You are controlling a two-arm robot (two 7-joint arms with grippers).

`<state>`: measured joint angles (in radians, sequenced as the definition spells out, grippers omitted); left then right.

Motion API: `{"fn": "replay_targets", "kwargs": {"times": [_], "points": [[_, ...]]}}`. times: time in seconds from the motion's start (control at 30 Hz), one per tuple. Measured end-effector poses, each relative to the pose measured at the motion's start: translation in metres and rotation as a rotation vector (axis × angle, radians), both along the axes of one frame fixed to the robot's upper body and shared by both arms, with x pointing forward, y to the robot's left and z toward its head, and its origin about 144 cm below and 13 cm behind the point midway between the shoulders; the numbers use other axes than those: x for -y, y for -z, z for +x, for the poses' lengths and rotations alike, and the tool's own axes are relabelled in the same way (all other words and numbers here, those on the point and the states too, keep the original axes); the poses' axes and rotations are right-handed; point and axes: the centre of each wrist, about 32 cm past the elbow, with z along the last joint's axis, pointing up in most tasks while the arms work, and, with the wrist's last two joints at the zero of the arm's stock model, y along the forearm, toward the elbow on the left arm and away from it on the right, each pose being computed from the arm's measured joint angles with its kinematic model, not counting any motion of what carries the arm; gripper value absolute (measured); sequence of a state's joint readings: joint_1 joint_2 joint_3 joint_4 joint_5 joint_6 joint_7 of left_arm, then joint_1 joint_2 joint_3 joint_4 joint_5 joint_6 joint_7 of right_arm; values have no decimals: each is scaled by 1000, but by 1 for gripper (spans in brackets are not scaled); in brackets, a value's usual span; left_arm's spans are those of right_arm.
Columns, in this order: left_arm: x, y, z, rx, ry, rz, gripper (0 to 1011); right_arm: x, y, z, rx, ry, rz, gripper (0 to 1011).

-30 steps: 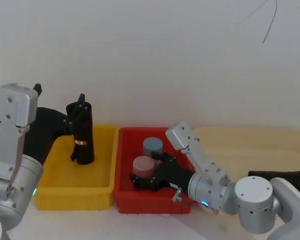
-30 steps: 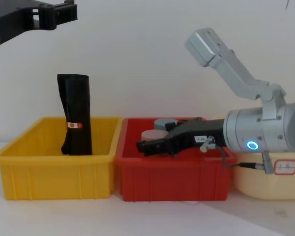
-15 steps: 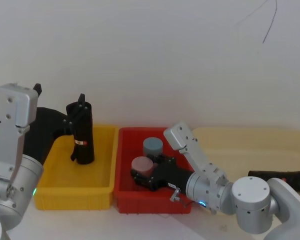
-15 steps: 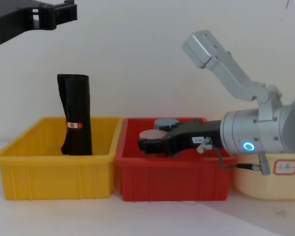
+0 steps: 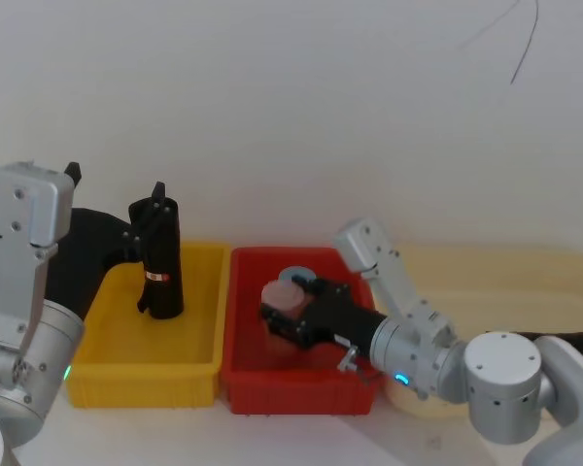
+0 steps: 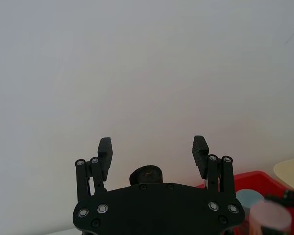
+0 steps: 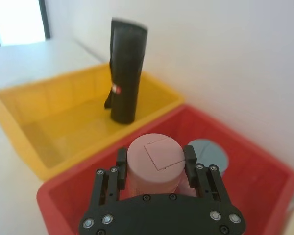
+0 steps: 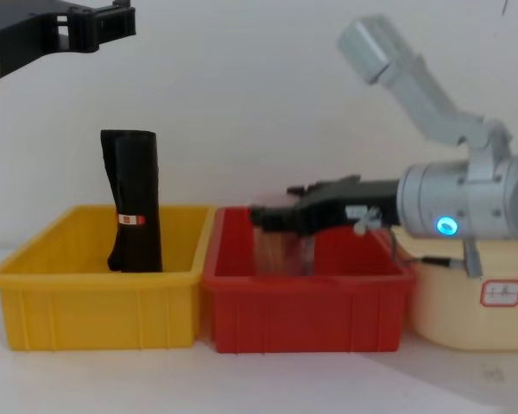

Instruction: Pick up the garbage bag with the one hand and transfer it to the other hand.

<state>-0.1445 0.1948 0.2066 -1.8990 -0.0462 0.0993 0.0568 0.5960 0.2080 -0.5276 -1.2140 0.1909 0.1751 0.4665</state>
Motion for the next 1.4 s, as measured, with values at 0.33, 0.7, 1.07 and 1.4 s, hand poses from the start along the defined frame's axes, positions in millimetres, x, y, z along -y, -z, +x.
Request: {"fn": "replay_targets", "kwargs": {"times": [0.33, 0.7, 1.07, 1.4], "points": [[0, 0, 0, 0, 0, 0, 1000, 21, -34, -3, 109, 41, 81, 665], [0, 0, 0, 0, 0, 0, 1000, 63, -59, -6, 200, 155, 135, 665], [0, 0, 0, 0, 0, 0, 1000, 100, -49, -16, 174, 273, 132, 665], [0, 0, 0, 0, 0, 0, 1000, 118, -28, -23, 107, 345, 109, 665]]}}
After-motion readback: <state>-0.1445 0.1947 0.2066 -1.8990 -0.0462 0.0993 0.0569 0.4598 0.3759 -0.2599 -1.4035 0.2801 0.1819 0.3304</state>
